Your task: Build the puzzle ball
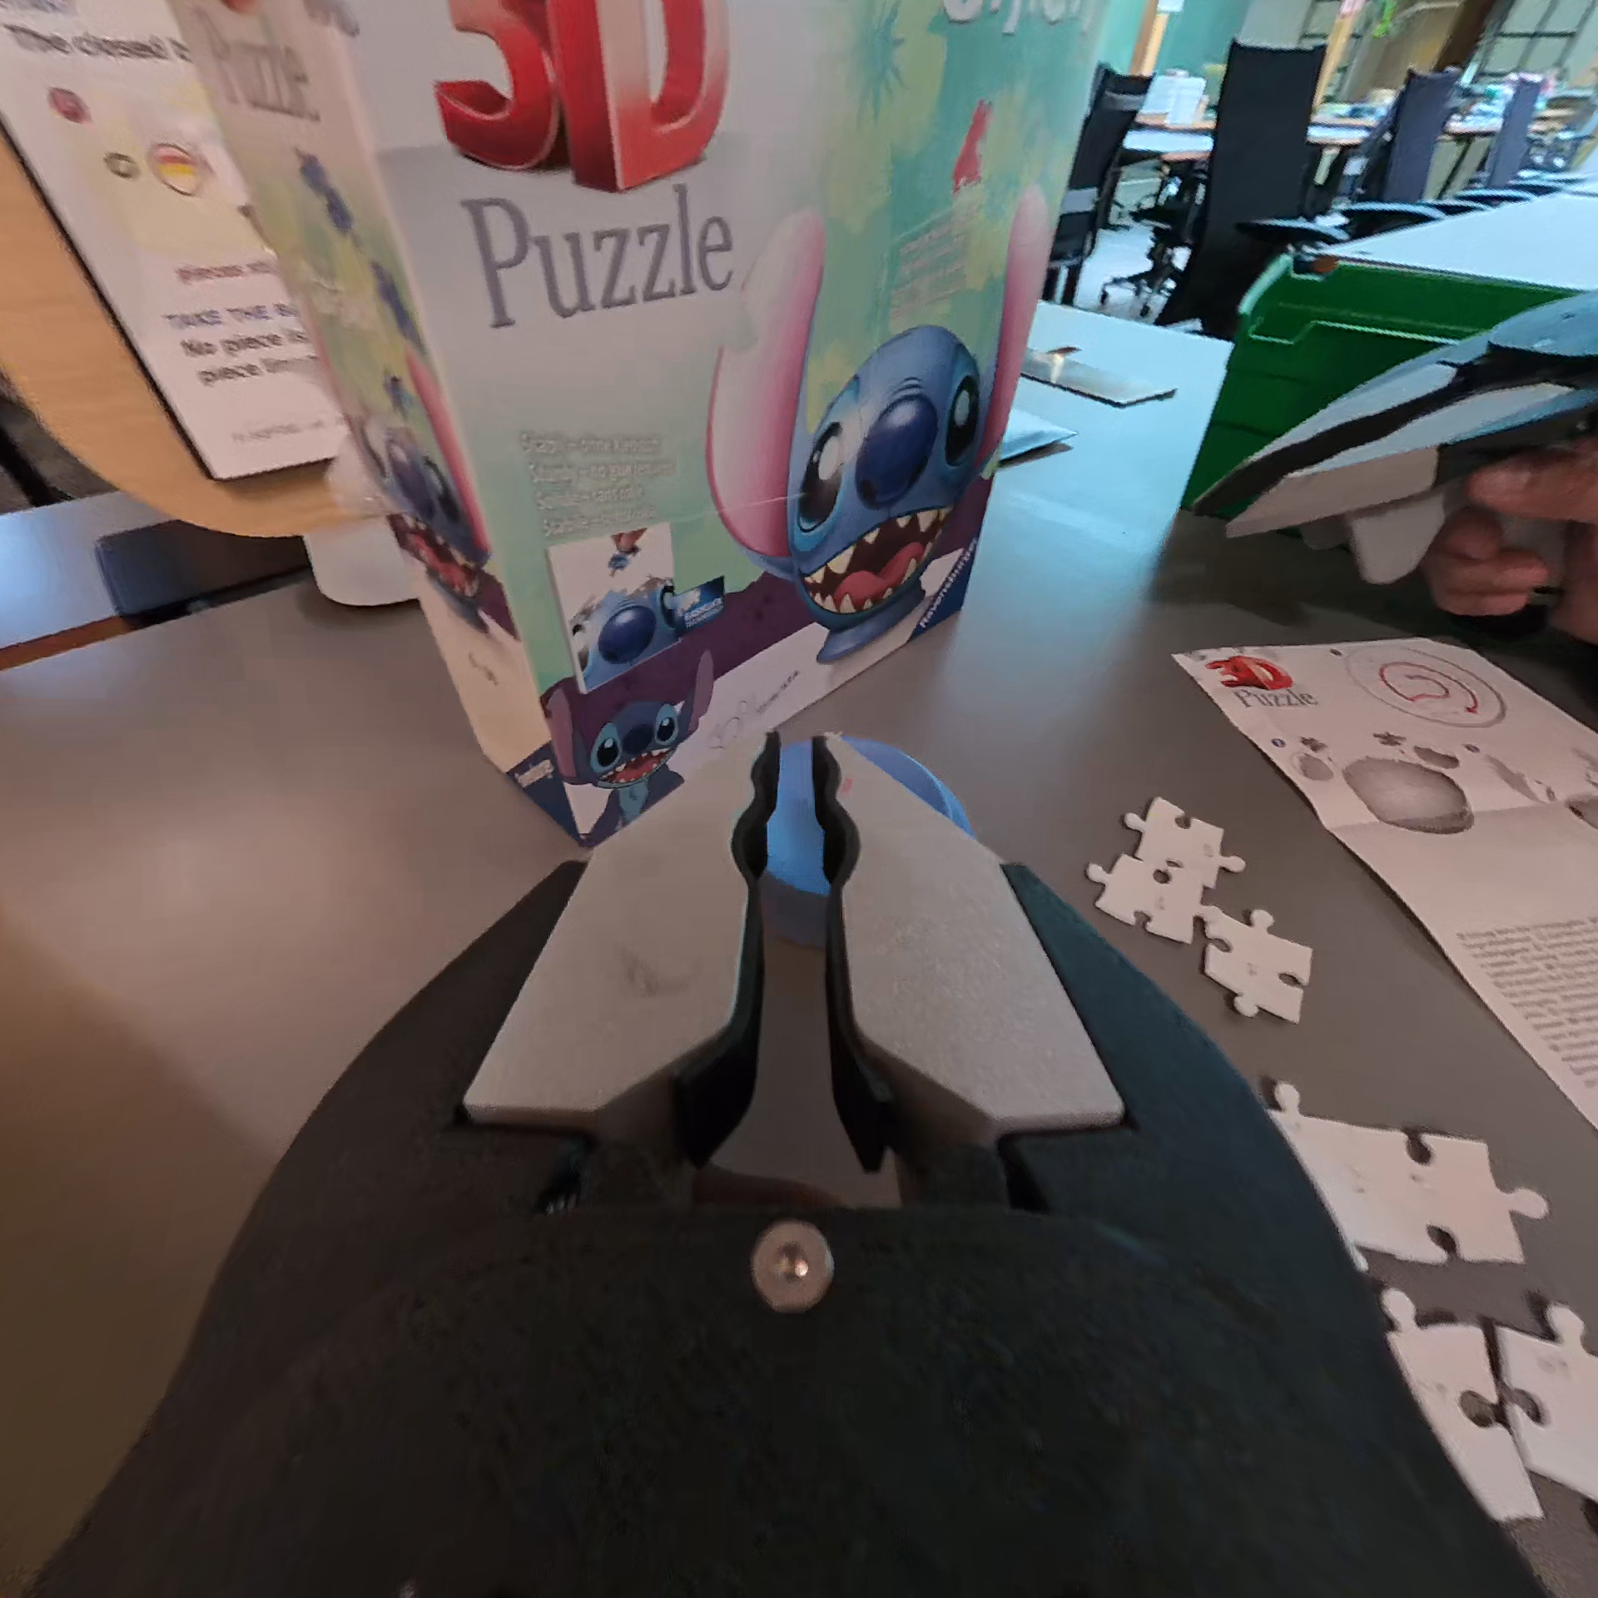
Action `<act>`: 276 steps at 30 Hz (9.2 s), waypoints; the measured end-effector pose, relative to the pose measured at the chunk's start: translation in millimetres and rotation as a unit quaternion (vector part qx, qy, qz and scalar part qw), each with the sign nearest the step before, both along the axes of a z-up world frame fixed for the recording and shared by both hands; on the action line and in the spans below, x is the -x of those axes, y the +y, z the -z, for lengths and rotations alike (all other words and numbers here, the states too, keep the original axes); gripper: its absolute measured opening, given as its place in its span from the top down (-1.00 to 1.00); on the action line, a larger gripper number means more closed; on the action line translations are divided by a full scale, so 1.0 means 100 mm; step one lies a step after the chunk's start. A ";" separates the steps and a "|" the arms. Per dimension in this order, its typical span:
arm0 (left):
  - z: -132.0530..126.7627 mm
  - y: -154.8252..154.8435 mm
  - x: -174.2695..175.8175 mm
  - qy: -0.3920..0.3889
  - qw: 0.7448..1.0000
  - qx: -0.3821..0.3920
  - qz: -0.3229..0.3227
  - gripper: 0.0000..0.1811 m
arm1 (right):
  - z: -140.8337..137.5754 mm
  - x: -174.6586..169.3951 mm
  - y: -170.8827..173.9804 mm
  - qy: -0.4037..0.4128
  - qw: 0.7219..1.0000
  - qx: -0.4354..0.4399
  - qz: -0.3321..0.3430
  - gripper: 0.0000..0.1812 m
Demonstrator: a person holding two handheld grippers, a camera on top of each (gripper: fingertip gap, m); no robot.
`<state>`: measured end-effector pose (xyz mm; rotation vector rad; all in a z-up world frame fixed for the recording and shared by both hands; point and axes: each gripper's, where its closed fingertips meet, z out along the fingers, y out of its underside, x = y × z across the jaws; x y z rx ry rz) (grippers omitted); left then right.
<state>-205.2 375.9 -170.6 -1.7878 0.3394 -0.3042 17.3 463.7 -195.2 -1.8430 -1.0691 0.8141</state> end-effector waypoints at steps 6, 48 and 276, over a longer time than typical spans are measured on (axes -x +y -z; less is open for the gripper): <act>0.17 0.03 -0.25 0.037 0.996 0.045 0.072 0.90 | 0.04 0.02 0.02 -0.004 1.000 0.004 0.001 0.72; 0.45 -0.36 -0.48 0.141 0.971 0.092 0.172 0.90 | 0.02 0.16 -0.27 -0.013 0.994 -0.039 -0.100 0.60; 0.34 -0.51 -0.61 -0.106 0.946 0.218 0.216 0.94 | -0.02 1.07 -1.48 -0.011 0.912 0.259 -0.318 1.00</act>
